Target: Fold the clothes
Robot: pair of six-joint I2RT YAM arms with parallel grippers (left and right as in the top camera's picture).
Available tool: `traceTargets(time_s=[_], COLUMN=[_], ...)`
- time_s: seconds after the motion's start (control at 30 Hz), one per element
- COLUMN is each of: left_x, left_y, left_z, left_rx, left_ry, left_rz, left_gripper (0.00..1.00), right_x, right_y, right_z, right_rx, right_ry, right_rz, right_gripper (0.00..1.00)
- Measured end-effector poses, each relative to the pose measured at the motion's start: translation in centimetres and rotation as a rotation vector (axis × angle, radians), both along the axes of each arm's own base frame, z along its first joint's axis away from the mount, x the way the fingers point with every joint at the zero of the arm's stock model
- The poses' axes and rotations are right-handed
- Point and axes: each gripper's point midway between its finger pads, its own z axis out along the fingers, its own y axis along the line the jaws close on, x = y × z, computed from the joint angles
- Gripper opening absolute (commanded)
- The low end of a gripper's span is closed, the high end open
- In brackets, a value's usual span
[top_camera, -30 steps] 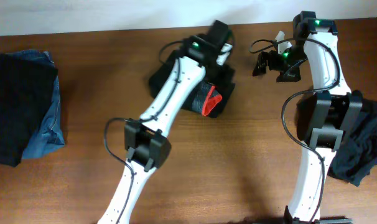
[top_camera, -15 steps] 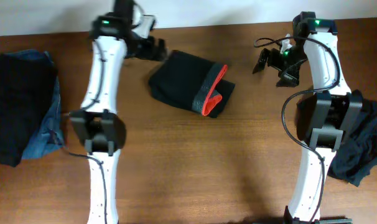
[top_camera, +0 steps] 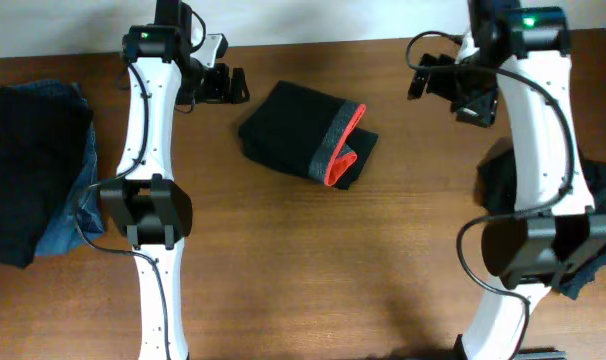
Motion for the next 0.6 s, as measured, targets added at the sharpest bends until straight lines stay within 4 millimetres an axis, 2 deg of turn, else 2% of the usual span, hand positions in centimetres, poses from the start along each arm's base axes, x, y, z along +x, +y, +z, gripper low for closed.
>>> traceTargets(time_s=[0.07,0.3,0.4,0.6], left_x=[0.4,0.1,0.1,-0.4], left_y=[-0.3,-2.3,-2.7,-3.3], left_z=[0.2,0.3,-1.4,-6.2], left_rx=[-0.003,-0.037,-0.052,-0.085], left_ry=[-0.027,-0.077,-0.062,0.006], left_rz=[-0.02,-0.194,-0.234,-0.3], left_gripper=[0.99,0.99,0.99,0.99], right_x=[-0.6,-1.3,-1.3,-1.0], right_y=[-0.1,-0.1,-0.1,0.0], right_z=[0.0,-0.5,-0.5,-0.5], right_rx=[0.004,0.003,-0.002,-0.006], right_ry=[0.025,0.065,0.062,0.046], right_rz=[-0.017,-0.009,0.008,0.028], right_gripper=[0.99,0.99,0.99,0.99])
